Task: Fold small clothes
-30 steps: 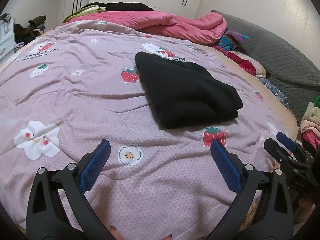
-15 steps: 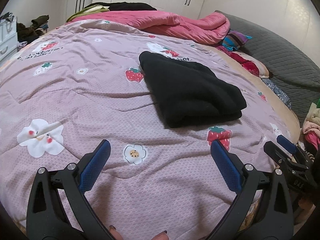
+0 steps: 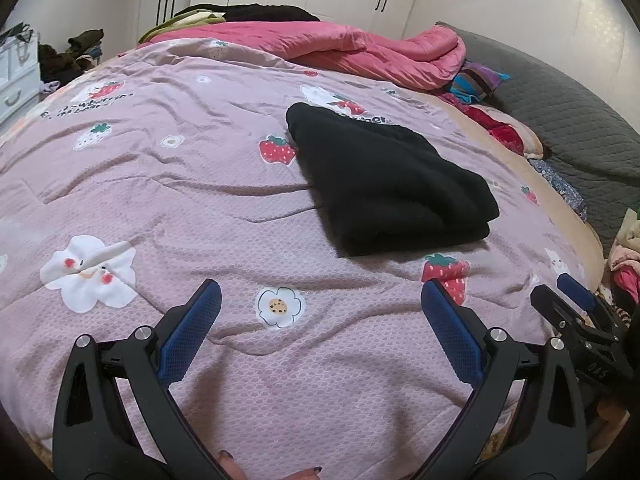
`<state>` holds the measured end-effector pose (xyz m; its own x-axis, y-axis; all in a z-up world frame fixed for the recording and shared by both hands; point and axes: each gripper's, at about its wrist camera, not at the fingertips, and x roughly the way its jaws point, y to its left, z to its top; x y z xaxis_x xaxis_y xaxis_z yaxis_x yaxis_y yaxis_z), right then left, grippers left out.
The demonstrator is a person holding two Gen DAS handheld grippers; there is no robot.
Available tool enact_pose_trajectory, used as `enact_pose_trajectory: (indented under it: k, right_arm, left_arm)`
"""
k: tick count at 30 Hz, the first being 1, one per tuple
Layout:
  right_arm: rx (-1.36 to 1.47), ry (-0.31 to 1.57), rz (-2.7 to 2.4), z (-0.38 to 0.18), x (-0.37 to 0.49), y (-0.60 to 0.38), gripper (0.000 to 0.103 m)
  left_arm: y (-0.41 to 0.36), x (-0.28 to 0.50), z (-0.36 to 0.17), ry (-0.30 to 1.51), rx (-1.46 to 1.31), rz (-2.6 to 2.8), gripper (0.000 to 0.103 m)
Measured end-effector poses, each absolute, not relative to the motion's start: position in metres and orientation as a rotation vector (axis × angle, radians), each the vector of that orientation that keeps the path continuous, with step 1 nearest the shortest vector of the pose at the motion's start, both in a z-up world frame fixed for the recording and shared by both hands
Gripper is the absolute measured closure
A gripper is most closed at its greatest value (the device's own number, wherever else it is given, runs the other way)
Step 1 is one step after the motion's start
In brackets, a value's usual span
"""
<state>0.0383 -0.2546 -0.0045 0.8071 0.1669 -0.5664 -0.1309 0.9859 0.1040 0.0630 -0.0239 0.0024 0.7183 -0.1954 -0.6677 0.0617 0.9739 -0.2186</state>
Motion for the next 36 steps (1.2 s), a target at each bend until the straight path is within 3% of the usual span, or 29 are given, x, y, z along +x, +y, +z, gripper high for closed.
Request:
enact_pose_trajectory:
  k: [36]
  right_arm:
    - [0.053,0.611,0.156,-0.0044,0.0373,-0.2553,0.004]
  left_arm:
    - [-0.0297,0.0649,-0.0015,0.792,-0.176,-0.128,0.009]
